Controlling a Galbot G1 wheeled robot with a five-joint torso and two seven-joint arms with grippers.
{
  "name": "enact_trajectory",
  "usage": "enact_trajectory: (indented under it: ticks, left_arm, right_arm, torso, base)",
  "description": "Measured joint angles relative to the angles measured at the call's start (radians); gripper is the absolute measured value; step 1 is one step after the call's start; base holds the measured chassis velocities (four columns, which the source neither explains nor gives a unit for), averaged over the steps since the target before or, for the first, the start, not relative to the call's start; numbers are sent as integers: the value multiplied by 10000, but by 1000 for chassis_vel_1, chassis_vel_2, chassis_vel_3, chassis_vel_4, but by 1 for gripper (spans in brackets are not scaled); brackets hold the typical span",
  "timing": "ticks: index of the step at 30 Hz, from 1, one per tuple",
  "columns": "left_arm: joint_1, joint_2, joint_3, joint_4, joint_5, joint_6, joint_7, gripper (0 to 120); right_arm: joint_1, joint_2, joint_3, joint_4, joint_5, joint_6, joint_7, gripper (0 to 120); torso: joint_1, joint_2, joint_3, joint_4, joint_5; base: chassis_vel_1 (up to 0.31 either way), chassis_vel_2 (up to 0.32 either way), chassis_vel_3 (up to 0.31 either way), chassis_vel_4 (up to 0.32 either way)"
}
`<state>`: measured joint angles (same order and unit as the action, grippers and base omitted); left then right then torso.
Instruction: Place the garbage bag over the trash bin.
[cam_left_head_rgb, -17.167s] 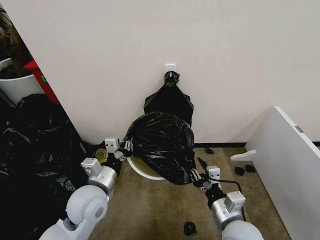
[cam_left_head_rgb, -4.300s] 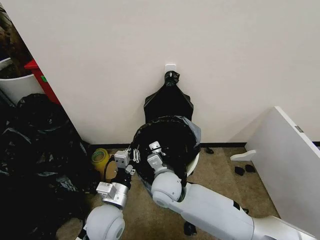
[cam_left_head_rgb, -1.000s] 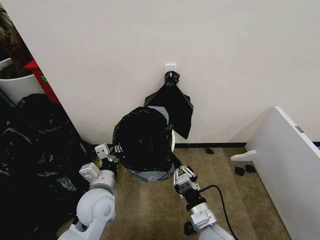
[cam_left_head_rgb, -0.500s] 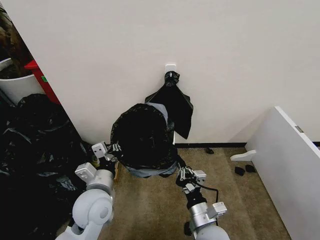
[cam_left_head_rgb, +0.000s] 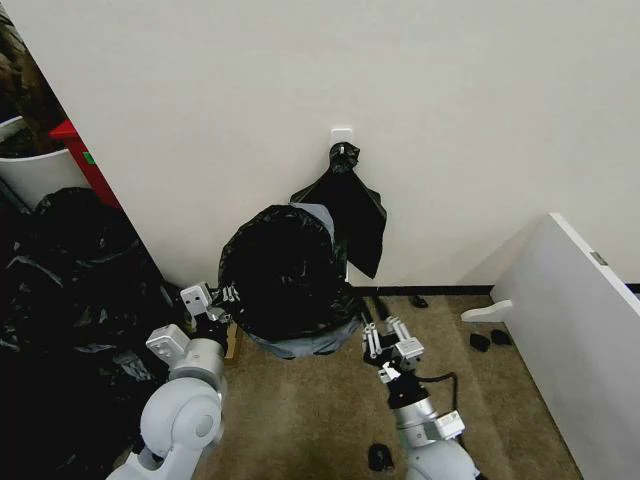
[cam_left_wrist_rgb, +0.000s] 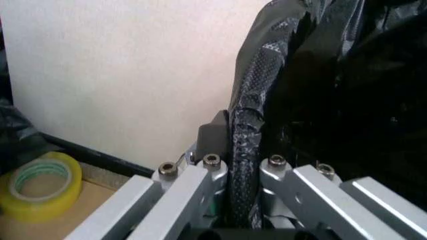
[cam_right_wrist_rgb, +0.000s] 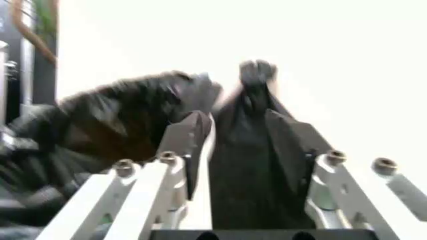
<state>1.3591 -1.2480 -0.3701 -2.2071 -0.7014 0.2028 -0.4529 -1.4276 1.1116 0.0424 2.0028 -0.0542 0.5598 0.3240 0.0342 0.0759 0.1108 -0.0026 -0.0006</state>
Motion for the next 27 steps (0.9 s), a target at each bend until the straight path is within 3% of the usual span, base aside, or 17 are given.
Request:
enact_trajectory:
  ticks: [6,11,16,17,25,27]
  left_arm:
    - [-20,-25,76,104,80,-1,0,1]
    - [-35,-37,115,148,99,-2,0,1]
    - [-57,-15,133,210,101,-2,1,1]
    - [-83,-15,158,271,113,-2,2,1]
    - [-112,-116,403,380,331,-3,40,1]
    - [-109,-120,456,322,362,-3,45,1]
  right_arm:
    - [-52,-230,-243,364,-1053,-624,508,58]
    - [-151,-452,-674,486,-1031,-2680,1922,79]
    - [-10,-466,-714,568,-911,-2544,1797,90]
    - [142,-524,-781,711,-886,-2435,1571,98]
    - [1499,-1031,-1965,1238,-861,-4664,1829,100]
    - [1839,-1046,-2244,1091,-932,-5642,2107,100]
  torso:
    - [0,0,0,1,0]
    - [0,-1,0,0,1]
    - [0,-1,0,1,0]
    - [0,0,0,1,1]
    - [0,0,0,2,-1]
    - [0,-1,1,0,-1]
  base:
    - [0,0,0,0]
    - [0,0,0,0]
    - [0,0,0,0]
    - [0,0,0,0]
    - [0,0,0,0]
    - [0,0,0,0]
